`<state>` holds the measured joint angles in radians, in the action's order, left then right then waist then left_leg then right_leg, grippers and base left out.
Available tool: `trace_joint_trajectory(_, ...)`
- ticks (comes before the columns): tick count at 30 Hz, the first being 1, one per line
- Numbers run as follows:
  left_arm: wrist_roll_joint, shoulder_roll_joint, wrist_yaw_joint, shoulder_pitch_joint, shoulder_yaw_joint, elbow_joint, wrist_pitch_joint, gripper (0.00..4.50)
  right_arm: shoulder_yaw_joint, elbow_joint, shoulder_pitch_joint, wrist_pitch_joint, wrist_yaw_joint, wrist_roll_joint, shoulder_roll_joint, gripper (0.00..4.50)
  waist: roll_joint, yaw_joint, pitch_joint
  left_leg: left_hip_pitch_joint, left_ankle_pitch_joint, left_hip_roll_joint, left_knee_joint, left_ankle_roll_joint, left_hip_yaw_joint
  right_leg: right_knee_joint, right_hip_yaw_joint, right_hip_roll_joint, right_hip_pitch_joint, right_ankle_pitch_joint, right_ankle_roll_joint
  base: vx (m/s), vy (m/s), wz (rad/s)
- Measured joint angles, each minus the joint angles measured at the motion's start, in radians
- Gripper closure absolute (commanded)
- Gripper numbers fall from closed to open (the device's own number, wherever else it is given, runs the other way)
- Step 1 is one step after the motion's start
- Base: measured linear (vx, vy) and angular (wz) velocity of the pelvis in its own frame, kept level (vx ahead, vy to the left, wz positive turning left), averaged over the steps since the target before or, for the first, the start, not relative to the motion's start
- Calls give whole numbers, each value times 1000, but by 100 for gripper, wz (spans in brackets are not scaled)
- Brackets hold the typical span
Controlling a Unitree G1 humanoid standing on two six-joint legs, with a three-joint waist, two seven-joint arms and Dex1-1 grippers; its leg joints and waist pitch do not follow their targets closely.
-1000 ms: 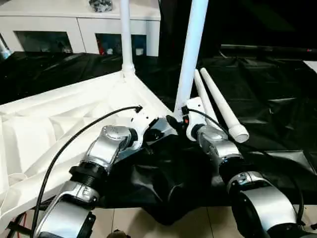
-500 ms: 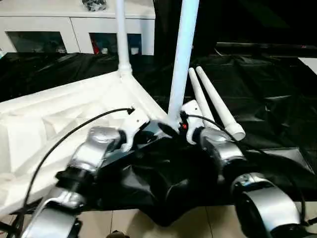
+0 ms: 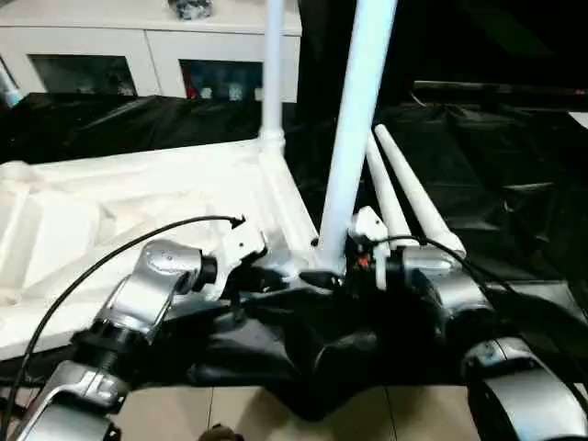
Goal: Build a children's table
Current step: Rotate leg to tighten
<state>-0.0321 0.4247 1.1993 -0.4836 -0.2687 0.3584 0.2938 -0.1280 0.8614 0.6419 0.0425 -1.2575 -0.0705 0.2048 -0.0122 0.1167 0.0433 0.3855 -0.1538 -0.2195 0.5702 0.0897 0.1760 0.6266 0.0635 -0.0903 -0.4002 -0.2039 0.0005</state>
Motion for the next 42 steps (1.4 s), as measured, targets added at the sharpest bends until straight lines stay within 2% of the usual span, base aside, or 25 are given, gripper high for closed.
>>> trace_joint_trajectory(2,-6,9,22,10,-6,-15,2,450,-2,-25,-15,-13,-25,-2,7,89,0,1,0,0,0,0,0,0,0,0,0,0,0,0,0,0,0,0)
trace_joint_trajectory(3,-8,13,30,14,-7,-21,3,450,-5,-35,-20,-19,-34,-2,9,108,0,1,0,0,0,0,0,0,0,0,0,0,0,0,0,0,0,0)
trace_joint_trajectory(10,-9,11,20,16,-5,-26,7,450,-5,-54,-25,-44,-10,-8,9,153,0,1,0,0,0,0,0,0,0,1,0,0,0,0,0,0,0,0)
trace_joint_trajectory(13,10,-27,-59,-6,7,14,17,450,36,-17,-16,-45,124,0,-23,171,0,-3,0,-2,0,0,0,0,0,2,0,0,1,0,0,0,0,0)
trace_joint_trajectory(21,57,-198,-372,-126,44,171,95,450,140,166,102,-41,718,12,-154,176,0,-11,0,-3,0,1,-1,0,-1,3,-1,0,0,3,-2,0,0,0)
trace_joint_trajectory(25,68,-240,-435,-154,51,207,102,450,164,205,135,-37,865,11,-186,176,1,-10,-1,-2,0,1,-1,0,-1,1,-1,0,0,2,-1,0,0,0)
trace_joint_trajectory(27,72,-243,-438,-155,53,209,99,450,174,222,143,-27,871,11,-191,176,1,-9,-1,-1,0,1,-1,0,-1,0,-1,0,0,2,-1,0,0,0)
trace_joint_trajectory(28,73,-243,-438,-155,53,209,97,450,180,225,145,-25,870,11,-192,121,1,-9,-1,-1,0,1,-1,0,-1,-1,-1,0,0,2,-1,0,0,0)
trace_joint_trajectory(29,74,-242,-437,-155,52,209,93,450,184,228,145,-21,864,8,-193,107,1,-9,-1,-1,0,1,-1,0,-1,-1,-1,0,0,2,-1,0,0,0)
trace_joint_trajectory(31,75,-230,-437,-153,52,209,84,450,184,237,148,-16,841,4,-199,107,1,-12,-1,-1,0,1,-1,0,-1,-1,-1,0,0,2,-1,0,0,0)
trace_joint_trajectory(34,75,-214,-415,-142,53,201,67,450,182,245,149,2,809,5,-199,59,1,-20,-1,-1,0,1,-1,0,-1,0,-1,0,0,2,-1,0,0,0)
trace_joint_trajectory(37,75,-176,-368,-112,53,166,47,450,157,247,146,17,708,12,-188,57,1,-30,-1,-1,0,1,-3,0,-1,0,-1,0,-1,2,-1,0,0,0)
trace_joint_trajectory(42,60,-108,-230,-66,41,110,4,450,97,175,91,39,440,24,-116,57,2,-23,0,-1,0,0,-3,0,-1,-2,0,1,-1,2,-1,0,0,0)
